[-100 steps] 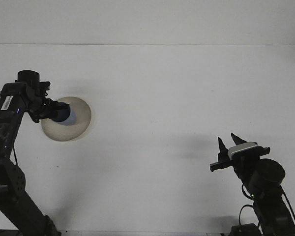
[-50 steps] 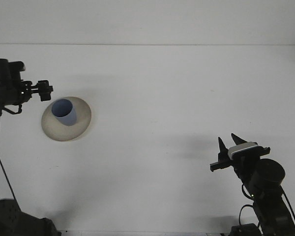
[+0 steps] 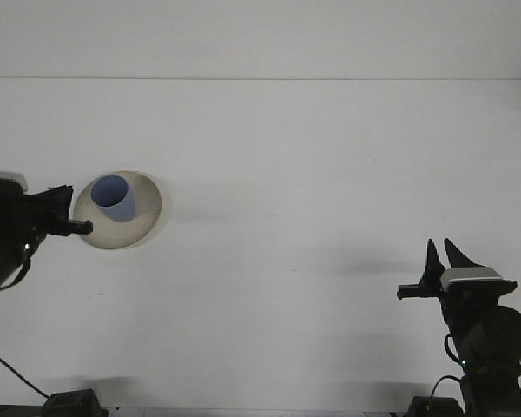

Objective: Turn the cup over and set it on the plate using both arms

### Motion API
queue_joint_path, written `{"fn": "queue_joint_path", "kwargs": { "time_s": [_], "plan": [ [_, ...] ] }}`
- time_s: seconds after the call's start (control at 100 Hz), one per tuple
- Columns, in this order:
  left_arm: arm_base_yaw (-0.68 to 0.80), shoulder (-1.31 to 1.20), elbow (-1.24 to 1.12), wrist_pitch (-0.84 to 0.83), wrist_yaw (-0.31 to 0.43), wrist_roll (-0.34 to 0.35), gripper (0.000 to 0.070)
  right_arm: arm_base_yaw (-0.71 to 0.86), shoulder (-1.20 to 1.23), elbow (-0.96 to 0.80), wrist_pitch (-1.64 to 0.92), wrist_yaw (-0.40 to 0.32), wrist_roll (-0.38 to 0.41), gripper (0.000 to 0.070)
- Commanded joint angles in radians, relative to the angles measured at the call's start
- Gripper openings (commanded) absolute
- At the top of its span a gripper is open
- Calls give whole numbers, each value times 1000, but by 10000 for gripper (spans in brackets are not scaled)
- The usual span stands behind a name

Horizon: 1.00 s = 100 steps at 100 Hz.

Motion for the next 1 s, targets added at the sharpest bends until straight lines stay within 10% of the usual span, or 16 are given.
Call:
{"fn": "queue_joint_path", "kwargs": {
  "time_s": [0.0,0.25,0.99],
  "plan": [
    [3,-112,-204,192,-1,13,14,-14,-16,-16,37,1,42,0],
    [3,-431,-782,723,-45,-117,12,-40,-43,-36,98,4,79,0],
    [3,-479,-837,715,-45,-153,14,-35,-57,-33,103,1,79,0]
  ]
}}
